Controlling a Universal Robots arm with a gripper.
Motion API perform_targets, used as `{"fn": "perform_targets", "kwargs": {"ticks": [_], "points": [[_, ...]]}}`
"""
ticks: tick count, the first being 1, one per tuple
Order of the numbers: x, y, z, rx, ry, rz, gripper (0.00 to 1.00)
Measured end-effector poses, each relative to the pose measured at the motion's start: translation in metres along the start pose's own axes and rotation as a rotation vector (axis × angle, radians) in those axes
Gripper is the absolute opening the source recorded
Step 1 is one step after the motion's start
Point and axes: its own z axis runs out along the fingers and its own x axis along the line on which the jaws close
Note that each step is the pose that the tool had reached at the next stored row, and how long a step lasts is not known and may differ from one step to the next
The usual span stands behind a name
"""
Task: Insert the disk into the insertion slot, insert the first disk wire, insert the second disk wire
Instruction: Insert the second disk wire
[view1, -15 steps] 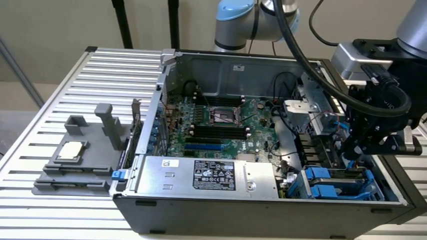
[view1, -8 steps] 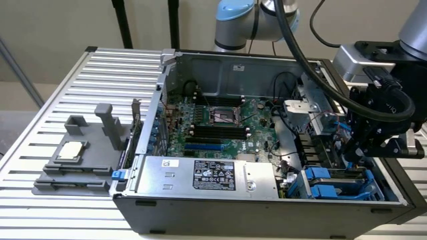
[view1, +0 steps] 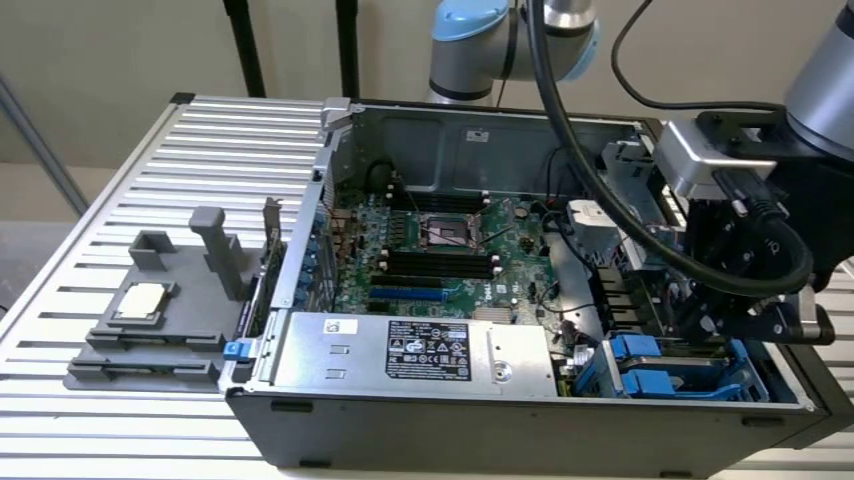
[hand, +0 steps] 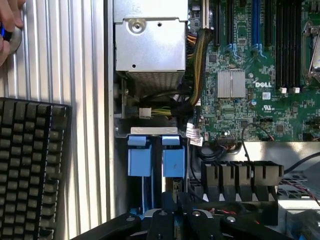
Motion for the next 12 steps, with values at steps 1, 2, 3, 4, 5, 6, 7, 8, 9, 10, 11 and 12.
{"fn": "perform_targets", "kwargs": {"ticks": [1, 2, 3, 4, 5, 6, 7, 8, 9, 10, 11, 12], "points": [[0.000, 0.0013, 0.0009, 0.0026, -0.0047, -0.002, 0.16], [0.000, 0.0025, 0.0017, 0.0054, -0.0091, -0.005, 0.16], [0.000, 0.0032, 0.0025, 0.0090, -0.0125, -0.008, 0.16], [0.000, 0.0035, 0.0034, 0.0130, -0.0145, -0.010, 0.16], [0.001, 0.0036, 0.0042, 0.0175, -0.0163, -0.013, 0.16], [0.001, 0.0036, 0.0049, 0.0215, -0.0177, -0.015, 0.16], [0.001, 0.0037, 0.0060, 0.0256, -0.0191, -0.016, 0.16], [0.001, 0.0038, 0.0070, 0.0291, -0.0204, -0.018, 0.16], [0.001, 0.0041, 0.0081, 0.0321, -0.0214, -0.019, 0.16], [0.001, 0.0043, 0.0094, 0.0345, -0.0225, -0.021, 0.16], [0.001, 0.0045, 0.0107, 0.0362, -0.0232, -0.022, 0.16], [0.001, 0.0046, 0.0118, 0.0375, -0.0238, -0.023, 0.16]]}}
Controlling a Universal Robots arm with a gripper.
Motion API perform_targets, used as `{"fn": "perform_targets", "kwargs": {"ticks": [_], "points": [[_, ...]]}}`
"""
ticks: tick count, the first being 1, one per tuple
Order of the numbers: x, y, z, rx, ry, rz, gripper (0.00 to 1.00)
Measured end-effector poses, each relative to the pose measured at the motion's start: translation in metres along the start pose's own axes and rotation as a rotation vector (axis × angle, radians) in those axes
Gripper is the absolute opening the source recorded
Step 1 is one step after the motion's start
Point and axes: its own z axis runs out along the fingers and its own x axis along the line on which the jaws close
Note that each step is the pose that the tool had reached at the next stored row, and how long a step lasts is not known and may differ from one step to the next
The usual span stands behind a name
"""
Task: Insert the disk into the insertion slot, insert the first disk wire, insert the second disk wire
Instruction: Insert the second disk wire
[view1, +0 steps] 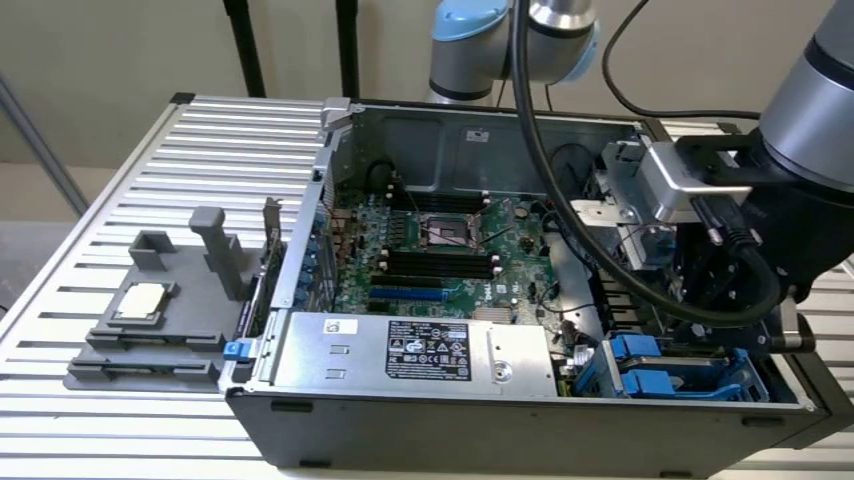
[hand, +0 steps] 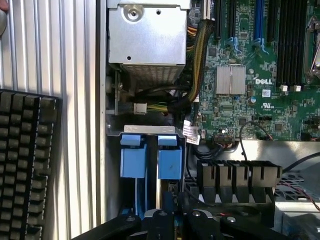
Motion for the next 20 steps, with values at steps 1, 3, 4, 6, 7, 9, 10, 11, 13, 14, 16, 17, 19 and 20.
{"fn": "perform_targets", "kwargs": {"ticks": [1, 3, 4, 6, 7, 9, 10, 11, 13, 14, 16, 17, 19, 20], "points": [[0.0000, 0.0001, 0.0008, 0.0012, -0.0004, -0.001, 0.16], [0.0000, 0.0002, 0.0019, 0.0030, -0.0015, -0.002, 0.16], [0.0000, 0.0003, 0.0025, 0.0038, -0.0020, -0.003, 0.16], [0.0001, 0.0003, 0.0036, 0.0050, -0.0028, -0.003, 0.16], [0.0001, 0.0004, 0.0041, 0.0055, -0.0032, -0.004, 0.16], [0.0001, 0.0005, 0.0054, 0.0070, -0.0043, -0.004, 0.16], [0.0001, 0.0005, 0.0059, 0.0078, -0.0049, -0.004, 0.16], [0.0001, 0.0006, 0.0063, 0.0084, -0.0053, -0.004, 0.16], [0.0001, 0.0006, 0.0069, 0.0090, -0.0062, -0.004, 0.16], [0.0001, 0.0006, 0.0073, 0.0093, -0.0068, -0.004, 0.16], [0.0001, 0.0007, 0.0077, 0.0098, -0.0074, -0.004, 0.16], [0.0001, 0.0007, 0.0080, 0.0100, -0.0078, -0.004, 0.16], [0.0002, 0.0007, 0.0085, 0.0102, -0.0088, -0.005, 0.16], [0.0002, 0.0007, 0.0087, 0.0102, -0.0093, -0.005, 0.16]]}}
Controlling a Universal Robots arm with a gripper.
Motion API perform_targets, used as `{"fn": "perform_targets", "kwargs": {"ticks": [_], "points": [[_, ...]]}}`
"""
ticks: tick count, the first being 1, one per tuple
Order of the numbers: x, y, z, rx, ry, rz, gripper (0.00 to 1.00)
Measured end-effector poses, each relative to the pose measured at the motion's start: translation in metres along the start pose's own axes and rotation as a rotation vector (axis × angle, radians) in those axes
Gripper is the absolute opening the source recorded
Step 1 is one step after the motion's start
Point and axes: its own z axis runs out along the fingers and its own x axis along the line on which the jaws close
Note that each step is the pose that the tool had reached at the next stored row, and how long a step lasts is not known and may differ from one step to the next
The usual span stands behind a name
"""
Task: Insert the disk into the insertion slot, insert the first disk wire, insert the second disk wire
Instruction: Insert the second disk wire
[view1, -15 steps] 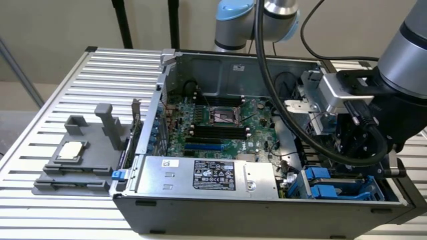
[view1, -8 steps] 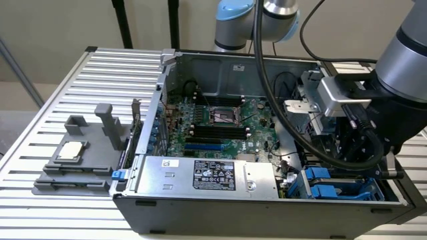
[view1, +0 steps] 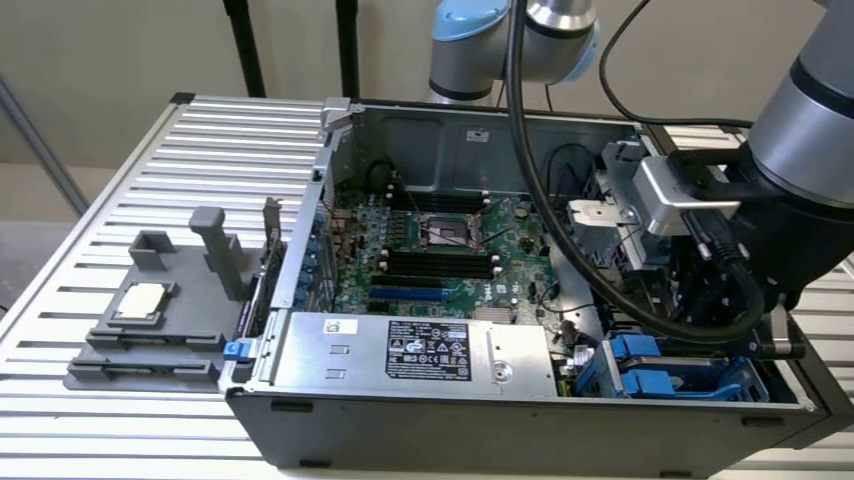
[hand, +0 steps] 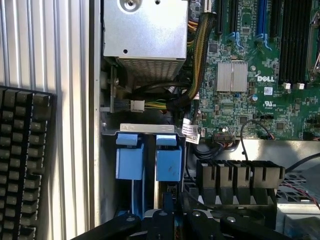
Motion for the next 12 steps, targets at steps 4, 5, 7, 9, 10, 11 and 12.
{"fn": "perform_targets", "kwargs": {"ticks": [4, 5, 7, 9, 10, 11, 12], "points": [[-0.0001, 0.0000, 0.0003, 0.0001, -0.0017, 0.000, 0.16], [-0.0001, 0.0000, 0.0003, 0.0001, -0.0020, 0.000, 0.16], [-0.0002, 0.0000, 0.0004, 0.0001, -0.0023, 0.000, 0.16], [-0.0006, 0.0000, 0.0008, 0.0002, -0.0033, 0.000, 0.16], [-0.0008, 0.0000, 0.0007, 0.0001, -0.0029, 0.000, 0.16], [-0.0008, 0.0000, 0.0005, 0.0001, -0.0025, 0.000, 0.16], [-0.0009, 0.0000, 0.0004, 0.0001, -0.0024, 0.000, 0.16]]}}
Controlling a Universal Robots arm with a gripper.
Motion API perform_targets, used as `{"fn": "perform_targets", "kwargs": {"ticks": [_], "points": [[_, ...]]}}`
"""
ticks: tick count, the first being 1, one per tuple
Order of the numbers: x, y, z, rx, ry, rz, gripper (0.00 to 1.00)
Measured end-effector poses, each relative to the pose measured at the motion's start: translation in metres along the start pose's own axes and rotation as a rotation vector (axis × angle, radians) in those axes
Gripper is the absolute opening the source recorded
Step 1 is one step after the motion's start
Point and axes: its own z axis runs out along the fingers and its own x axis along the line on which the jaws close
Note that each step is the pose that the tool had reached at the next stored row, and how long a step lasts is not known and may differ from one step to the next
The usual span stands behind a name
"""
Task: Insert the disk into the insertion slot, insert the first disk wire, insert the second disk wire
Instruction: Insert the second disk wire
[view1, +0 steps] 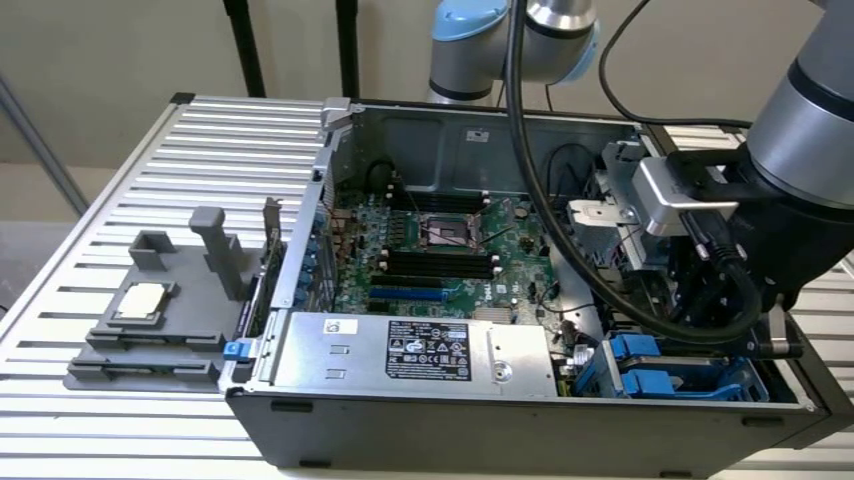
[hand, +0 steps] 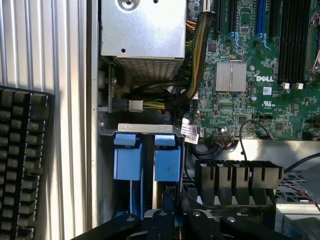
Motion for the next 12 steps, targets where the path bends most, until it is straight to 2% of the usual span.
{"fn": "perform_targets", "kwargs": {"ticks": [12], "points": [[0.0001, -0.0006, 0.0046, 0.0000, -0.0004, 0.000, 0.16]]}}
